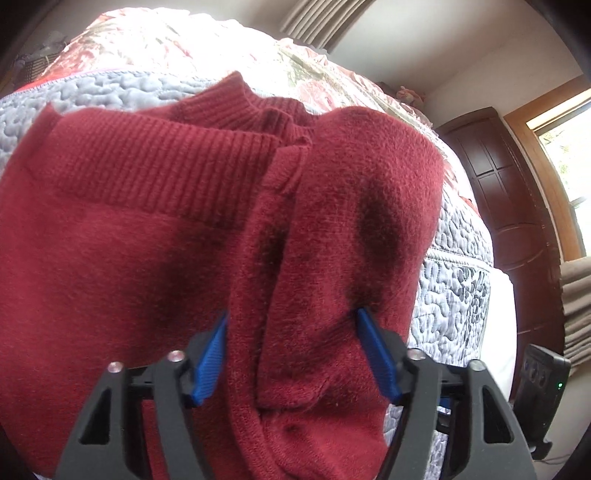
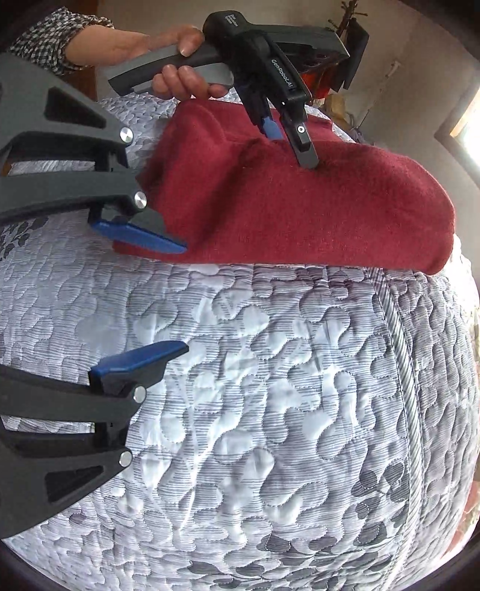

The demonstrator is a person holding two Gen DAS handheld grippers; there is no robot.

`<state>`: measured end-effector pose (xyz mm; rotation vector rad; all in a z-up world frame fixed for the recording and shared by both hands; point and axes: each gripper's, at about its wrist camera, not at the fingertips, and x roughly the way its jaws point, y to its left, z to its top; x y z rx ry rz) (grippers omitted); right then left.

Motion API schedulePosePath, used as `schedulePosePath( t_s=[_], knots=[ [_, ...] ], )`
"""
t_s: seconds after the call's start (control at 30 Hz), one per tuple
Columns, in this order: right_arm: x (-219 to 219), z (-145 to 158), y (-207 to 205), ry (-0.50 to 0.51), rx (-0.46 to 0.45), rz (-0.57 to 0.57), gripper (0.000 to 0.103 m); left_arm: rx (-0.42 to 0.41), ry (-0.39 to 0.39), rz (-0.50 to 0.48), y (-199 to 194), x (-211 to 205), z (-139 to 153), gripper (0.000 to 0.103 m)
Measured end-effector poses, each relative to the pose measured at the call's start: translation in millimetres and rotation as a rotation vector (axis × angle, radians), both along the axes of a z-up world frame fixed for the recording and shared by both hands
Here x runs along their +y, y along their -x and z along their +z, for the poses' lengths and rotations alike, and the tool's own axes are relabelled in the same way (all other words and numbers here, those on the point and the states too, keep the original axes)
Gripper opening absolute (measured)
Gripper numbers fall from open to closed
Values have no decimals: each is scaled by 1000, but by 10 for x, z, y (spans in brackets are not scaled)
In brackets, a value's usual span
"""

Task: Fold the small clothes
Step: 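Grasp the opposite side edge with the left gripper and lift it, then fold the held edge over the middle with the left gripper, release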

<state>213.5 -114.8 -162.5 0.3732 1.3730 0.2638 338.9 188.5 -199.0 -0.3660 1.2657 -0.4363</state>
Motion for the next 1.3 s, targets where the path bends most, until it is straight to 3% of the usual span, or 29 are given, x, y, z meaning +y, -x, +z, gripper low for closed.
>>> schedulePosePath(
  t_s=[0.03,0.1,0.17,0.27,0.43,0.67,0.83,1.07,1.3],
  knots=[
    [-33,-4,11,0,0,2,50,6,3,7,-9,-4,-3,55],
    [-182,-30,41,6,2,3,50,8,14,25,-5,1,3,37],
    [-245,-55,59,0,10,-2,50,-5,18,54,30,12,43,26],
    [-285,-118,94,-6,23,-12,50,-32,42,74,88,43,107,19],
    [-348,-225,174,-14,39,-26,50,-82,19,52,145,42,180,18],
    [-365,-224,212,10,47,-18,50,-58,35,62,96,138,145,16],
    [-206,-98,107,6,38,-25,50,-113,70,42,171,232,393,16],
    [5,-18,34,7,31,-6,50,-219,57,27,273,408,810,15],
    [302,33,-29,10,21,21,50,-264,-19,63,216,944,1075,15]
  ],
)
